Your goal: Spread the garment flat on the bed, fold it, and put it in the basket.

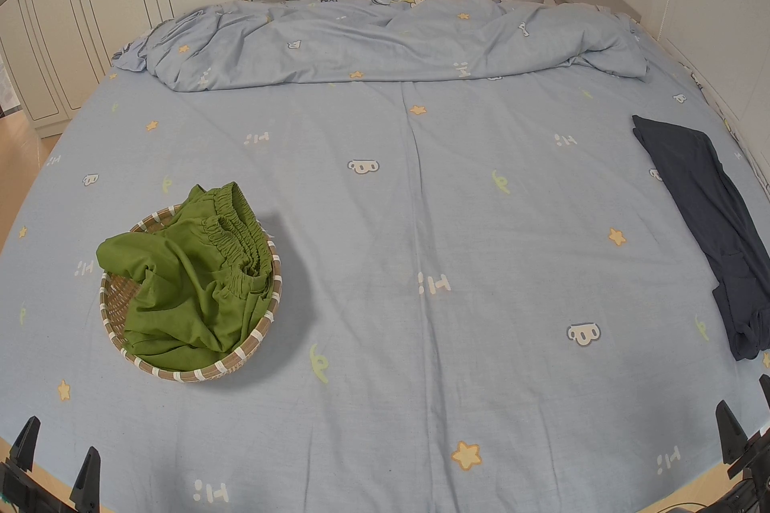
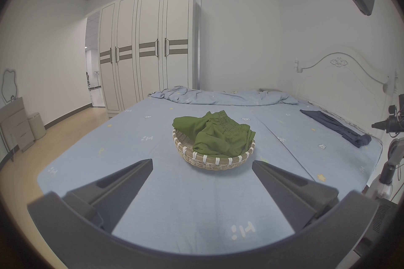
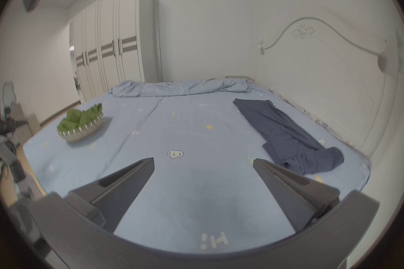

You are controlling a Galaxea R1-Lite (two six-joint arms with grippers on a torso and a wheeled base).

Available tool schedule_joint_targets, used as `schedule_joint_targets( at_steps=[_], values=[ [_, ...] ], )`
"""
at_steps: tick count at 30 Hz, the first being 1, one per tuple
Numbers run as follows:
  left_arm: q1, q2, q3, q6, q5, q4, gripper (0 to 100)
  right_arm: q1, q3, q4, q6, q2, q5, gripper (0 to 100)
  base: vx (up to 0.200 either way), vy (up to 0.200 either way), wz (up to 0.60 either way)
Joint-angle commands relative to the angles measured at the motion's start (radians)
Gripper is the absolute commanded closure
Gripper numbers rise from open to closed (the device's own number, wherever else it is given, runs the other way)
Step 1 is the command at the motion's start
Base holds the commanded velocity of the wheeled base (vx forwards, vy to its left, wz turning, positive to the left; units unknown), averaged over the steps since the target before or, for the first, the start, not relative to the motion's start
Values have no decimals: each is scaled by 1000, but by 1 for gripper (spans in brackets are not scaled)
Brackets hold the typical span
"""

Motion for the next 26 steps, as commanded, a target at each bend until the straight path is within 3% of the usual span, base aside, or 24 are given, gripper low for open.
schedule_joint_targets(
  at_steps=[1, 12, 17, 26],
  values=[
    [2, -13, 22, 4, 9, -13, 0, -2, 33, 17, -72, -11, -24, 0, 0, 0, 0],
    [2, -13, 22, 5, 10, -13, 0, -3, 33, 71, -8, -8, -20, 0, 0, 0, 0],
    [2, -13, 22, 5, 9, -13, 0, -2, 33, 72, -34, -10, 31, 0, 0, 0, 0],
    [2, -13, 22, 5, 9, -13, 0, -3, 33, 71, -28, -10, 23, 0, 0, 0, 0]
  ],
)
